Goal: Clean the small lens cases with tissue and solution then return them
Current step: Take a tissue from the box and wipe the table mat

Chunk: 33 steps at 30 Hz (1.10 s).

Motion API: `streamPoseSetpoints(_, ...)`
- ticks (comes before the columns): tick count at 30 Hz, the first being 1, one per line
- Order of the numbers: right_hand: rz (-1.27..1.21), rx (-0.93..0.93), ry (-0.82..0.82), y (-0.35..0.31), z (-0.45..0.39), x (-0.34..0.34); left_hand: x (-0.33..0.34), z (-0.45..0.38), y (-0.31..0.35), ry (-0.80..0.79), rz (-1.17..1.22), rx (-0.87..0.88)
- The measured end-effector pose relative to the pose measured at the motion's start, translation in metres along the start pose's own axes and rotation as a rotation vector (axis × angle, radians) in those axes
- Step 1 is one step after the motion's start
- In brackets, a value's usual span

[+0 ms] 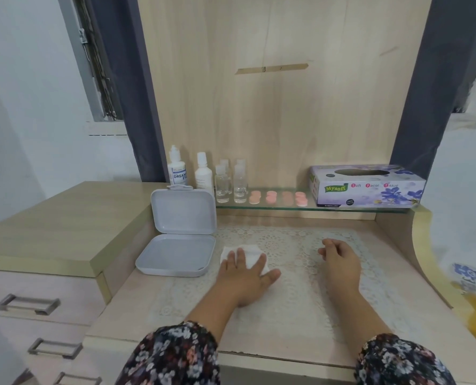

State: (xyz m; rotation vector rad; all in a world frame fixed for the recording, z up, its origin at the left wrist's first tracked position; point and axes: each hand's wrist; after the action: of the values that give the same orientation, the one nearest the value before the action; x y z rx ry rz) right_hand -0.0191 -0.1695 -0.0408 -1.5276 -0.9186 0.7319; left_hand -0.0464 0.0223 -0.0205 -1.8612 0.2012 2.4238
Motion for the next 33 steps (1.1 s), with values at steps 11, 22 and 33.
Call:
streamPoseSetpoints(11,-0.105,0.013,0.07,0.001,-0.005,-0.001,-0.009,-0.045,0.061,-0.021,-0.004,0.177)
streamPoseSetpoints(22,-0.156,0.038,0.113,0.002,-0.007,-0.002,0.011,0.038,0.016,-0.086,-0.052,0.548)
streamPoseSetpoints(33,-0.142,0.044,0.101,0.004,-0.007,0.001,-0.005,-0.025,-0.016,0.014,0.005,0.074)
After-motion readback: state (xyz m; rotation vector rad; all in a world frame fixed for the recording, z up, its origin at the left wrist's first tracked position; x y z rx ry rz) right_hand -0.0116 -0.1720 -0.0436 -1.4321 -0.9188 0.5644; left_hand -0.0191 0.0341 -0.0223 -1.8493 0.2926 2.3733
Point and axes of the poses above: each hand's wrist, its own z-axis away from the middle knuckle, its own x-axis out of the palm, y = z × x, and after that the axes turned 6 degrees about -z, right-handed
